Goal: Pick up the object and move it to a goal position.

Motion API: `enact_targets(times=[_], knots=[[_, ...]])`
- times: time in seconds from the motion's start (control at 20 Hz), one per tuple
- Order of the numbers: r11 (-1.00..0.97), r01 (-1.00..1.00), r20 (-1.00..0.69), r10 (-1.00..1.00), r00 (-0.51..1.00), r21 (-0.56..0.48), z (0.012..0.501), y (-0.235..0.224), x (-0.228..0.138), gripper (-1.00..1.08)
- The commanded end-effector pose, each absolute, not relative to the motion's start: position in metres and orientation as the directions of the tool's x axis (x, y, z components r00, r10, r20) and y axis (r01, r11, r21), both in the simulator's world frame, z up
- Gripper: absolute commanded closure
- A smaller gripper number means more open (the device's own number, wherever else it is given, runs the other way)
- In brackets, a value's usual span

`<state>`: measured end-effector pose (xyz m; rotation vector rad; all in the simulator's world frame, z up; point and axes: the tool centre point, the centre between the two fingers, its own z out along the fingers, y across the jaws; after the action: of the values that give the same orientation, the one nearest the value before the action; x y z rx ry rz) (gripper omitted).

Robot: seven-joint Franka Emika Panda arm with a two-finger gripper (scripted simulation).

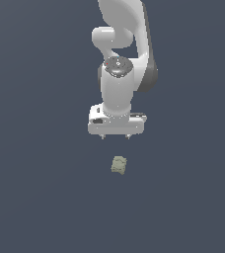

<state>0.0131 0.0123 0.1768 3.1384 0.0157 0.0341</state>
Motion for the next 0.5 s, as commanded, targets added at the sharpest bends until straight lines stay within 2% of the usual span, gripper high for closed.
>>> enact_targets(times=[0.0,0.45], knots=[[-1.000,0.010,0.022,0.010,1.000,0.003,0.177,0.012,0.013,-0.92],[-1.000,0.001,0.034,0.001,0.999,-0.010,0.179,0.023,0.018,-0.92]])
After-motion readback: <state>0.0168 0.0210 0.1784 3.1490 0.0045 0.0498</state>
